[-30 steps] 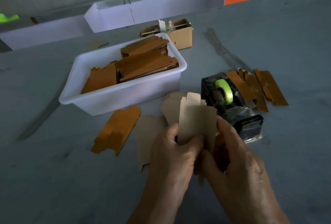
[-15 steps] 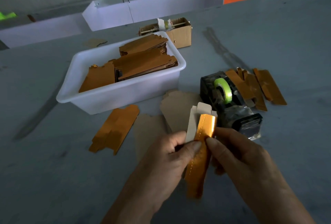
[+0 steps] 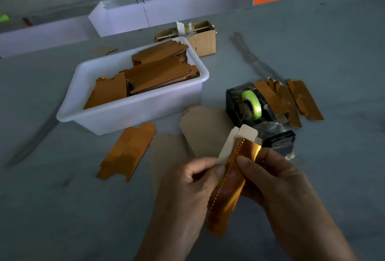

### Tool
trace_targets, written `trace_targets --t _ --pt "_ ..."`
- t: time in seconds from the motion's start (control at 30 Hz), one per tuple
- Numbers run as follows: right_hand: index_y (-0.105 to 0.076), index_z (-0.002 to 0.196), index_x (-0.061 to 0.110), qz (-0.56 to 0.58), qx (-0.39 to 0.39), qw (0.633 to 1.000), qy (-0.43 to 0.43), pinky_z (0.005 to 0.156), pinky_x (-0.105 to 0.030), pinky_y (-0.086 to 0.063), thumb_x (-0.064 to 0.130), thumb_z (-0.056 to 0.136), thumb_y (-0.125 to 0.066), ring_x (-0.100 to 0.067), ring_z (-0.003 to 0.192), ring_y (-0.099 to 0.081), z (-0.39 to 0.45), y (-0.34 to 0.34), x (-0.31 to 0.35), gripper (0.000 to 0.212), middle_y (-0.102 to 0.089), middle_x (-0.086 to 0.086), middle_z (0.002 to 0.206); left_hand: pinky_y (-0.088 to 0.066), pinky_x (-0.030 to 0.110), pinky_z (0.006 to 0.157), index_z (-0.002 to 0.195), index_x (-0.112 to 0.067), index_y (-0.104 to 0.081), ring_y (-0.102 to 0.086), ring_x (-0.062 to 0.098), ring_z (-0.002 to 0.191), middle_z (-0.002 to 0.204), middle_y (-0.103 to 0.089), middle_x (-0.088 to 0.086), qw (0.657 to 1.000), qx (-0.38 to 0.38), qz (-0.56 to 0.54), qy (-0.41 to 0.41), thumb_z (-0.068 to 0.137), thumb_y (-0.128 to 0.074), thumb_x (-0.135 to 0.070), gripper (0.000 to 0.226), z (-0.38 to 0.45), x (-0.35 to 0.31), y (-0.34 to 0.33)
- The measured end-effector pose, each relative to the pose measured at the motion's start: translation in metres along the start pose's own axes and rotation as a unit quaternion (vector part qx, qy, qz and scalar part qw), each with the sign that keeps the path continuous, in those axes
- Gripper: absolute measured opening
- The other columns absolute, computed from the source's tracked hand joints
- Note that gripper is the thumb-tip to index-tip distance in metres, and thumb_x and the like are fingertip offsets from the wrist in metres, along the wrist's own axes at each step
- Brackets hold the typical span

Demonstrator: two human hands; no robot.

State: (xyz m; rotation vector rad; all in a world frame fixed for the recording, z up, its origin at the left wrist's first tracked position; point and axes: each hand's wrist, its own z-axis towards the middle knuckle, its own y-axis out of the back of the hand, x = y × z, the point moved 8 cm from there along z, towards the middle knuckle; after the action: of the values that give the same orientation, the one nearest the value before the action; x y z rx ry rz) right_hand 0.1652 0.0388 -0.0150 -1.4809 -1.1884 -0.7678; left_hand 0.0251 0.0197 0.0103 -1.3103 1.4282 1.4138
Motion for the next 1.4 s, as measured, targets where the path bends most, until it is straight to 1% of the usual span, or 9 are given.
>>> trace_targets --t 0.17,0.37,0.5,0.6,0.7,0.83,1.03,1.23,1.4 --pt "-0.068 0.089 0.008 -0.001 -0.019 1.0 0.002 0.064 -0.032 -0.059 0.012 0.074 -0.064 -0.028 0.074 -0.071 -0.002 0.0 0.001 0.016 -0.073 -0.014 0.078 -0.046 0.01 0.068 0.104 -0.033 -0.072 -0.057 0.002 0.085 0.085 -0.054 -0.013 0.968 -0.113 0.182 -0.127 0.083 -0.068 -0.029 0.021 -0.01 -0.021 0.002" --pt "-0.071 0.084 0.013 -0.007 -0.03 0.999 0.026 0.053 -0.018 -0.053 0.014 0.069 -0.067 -0.02 0.068 -0.071 -0.005 -0.004 0.007 0.015 -0.073 -0.009 0.073 -0.041 0.022 0.039 0.104 -0.007 -0.075 -0.059 0.021 0.057 0.07 -0.059 0.006 0.81 -0.15 0.524 -0.214 0.059 -0.073 -0.001 0.046 -0.024 -0.034 -0.031" --pt "-0.072 0.084 0.017 -0.042 -0.036 0.998 0.037 0.056 -0.019 -0.054 0.026 0.074 -0.068 -0.014 0.071 -0.071 -0.009 -0.004 0.004 0.014 -0.074 -0.003 0.076 -0.02 0.014 0.033 0.077 -0.022 -0.066 -0.056 0.015 0.044 0.064 -0.053 -0.006 0.924 -0.058 0.352 -0.138 0.083 -0.054 -0.04 0.022 -0.019 -0.016 -0.034" --pt "-0.071 0.081 0.025 -0.088 -0.058 0.993 0.058 0.067 -0.031 -0.057 0.039 0.062 -0.072 -0.014 0.074 -0.071 -0.01 -0.002 0.006 0.024 -0.073 -0.001 0.076 -0.038 0.011 0.049 0.085 -0.039 -0.051 -0.06 0.008 0.076 0.084 -0.05 -0.015 0.916 -0.105 0.337 -0.189 0.087 -0.028 -0.064 0.034 -0.024 -0.025 -0.036" --pt "-0.072 0.082 0.017 -0.041 -0.061 0.995 0.07 0.075 -0.041 -0.057 0.016 0.075 -0.069 -0.024 0.076 -0.07 -0.005 -0.001 0.01 0.007 -0.072 -0.007 0.075 -0.051 0.017 0.063 0.101 -0.037 -0.071 -0.064 0.003 0.081 0.09 -0.063 -0.015 0.934 -0.098 0.28 -0.199 0.089 -0.062 -0.012 0.029 -0.021 -0.032 -0.017" --pt "-0.07 0.077 0.015 -0.01 -0.049 0.996 0.078 0.068 -0.028 -0.057 0.01 0.08 -0.064 -0.017 0.069 -0.066 -0.002 -0.004 0.013 0.008 -0.069 -0.005 0.069 -0.048 0.02 0.049 0.083 -0.031 -0.068 -0.062 0.001 0.056 0.07 -0.069 -0.011 0.997 -0.045 0.067 -0.014 0.079 -0.071 -0.028 0.006 -0.008 -0.008 0.0" --pt "-0.067 0.081 0.027 -0.102 -0.09 0.983 0.12 0.059 -0.024 -0.053 0.027 0.079 -0.065 -0.01 0.064 -0.065 -0.009 0.003 0.022 0.002 -0.069 0.003 0.069 -0.043 0.02 0.048 0.08 -0.032 -0.072 -0.056 0.002 0.049 0.057 -0.066 -0.006 0.998 0.043 0.034 0.007 0.078 -0.066 -0.033 0.006 0.0 -0.013 -0.012" --pt "-0.061 0.09 0.037 -0.381 -0.225 0.845 0.302 0.062 -0.003 -0.038 0.045 0.086 -0.055 0.004 0.082 -0.06 -0.025 0.034 0.095 0.011 -0.062 0.015 0.092 -0.043 0.013 0.048 0.071 -0.018 -0.071 -0.057 0.003 0.052 0.059 -0.065 -0.003 0.998 0.011 -0.051 0.017 0.082 -0.067 -0.017 0.012 0.01 -0.017 -0.016" --pt "-0.07 0.079 0.025 -0.336 -0.132 0.926 0.107 0.057 -0.024 -0.04 0.036 0.084 -0.061 -0.013 0.068 -0.059 0.025 0.06 0.075 0.015 -0.065 0.003 0.072 -0.041 0.04 0.075 0.085 -0.007 -0.066 -0.052 0.026 0.077 0.081 -0.062 0.015 0.985 0.014 -0.164 0.046 0.09 -0.06 -0.013 0.01 0.016 -0.019 -0.032"
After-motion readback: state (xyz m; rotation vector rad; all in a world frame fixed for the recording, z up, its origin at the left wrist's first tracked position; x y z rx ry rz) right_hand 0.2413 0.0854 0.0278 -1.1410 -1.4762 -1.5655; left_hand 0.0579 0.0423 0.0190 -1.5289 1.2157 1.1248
